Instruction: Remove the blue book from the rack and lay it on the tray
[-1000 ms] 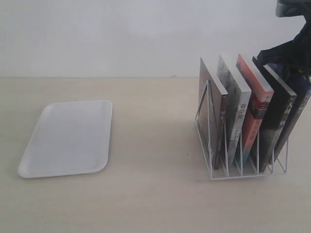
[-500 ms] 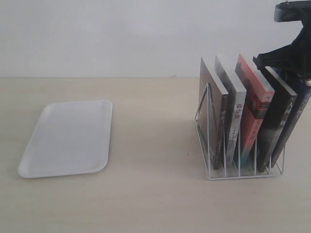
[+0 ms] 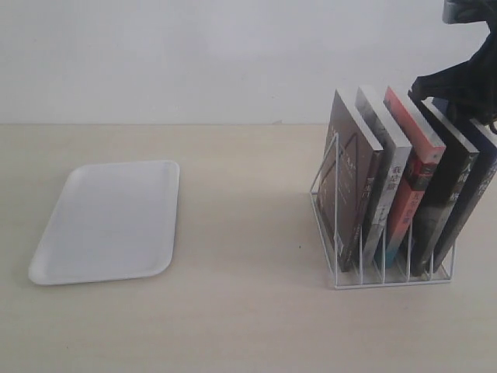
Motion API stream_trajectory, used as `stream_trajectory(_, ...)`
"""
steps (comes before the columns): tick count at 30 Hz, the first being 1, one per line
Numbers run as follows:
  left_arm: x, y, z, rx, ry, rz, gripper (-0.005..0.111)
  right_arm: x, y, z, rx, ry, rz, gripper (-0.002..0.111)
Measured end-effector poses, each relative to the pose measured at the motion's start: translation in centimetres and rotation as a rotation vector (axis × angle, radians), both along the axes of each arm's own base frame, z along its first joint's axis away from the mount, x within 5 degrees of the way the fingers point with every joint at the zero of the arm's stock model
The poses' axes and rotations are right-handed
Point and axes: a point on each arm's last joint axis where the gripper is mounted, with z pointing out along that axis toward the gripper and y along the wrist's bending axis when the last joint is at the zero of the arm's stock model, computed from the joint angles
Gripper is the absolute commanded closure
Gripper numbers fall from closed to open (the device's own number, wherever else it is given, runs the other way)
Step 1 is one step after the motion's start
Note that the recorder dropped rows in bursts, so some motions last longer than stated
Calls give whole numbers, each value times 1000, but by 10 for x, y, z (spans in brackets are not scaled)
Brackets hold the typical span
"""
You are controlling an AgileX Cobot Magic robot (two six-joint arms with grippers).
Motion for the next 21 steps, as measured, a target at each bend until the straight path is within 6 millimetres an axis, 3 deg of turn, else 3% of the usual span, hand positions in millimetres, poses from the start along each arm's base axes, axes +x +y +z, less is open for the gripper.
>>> stream_trajectory(6, 0, 0, 0, 0, 0, 0, 102, 0, 1, 1, 9, -2, -2, 108)
stream_trajectory(16, 0, 0, 0, 0, 0, 0, 102, 1, 1, 1, 11, -4, -2, 108)
stream_trajectory(21, 0, 0, 0, 0, 0, 0, 102, -7, 0, 15, 20, -40, -3, 108)
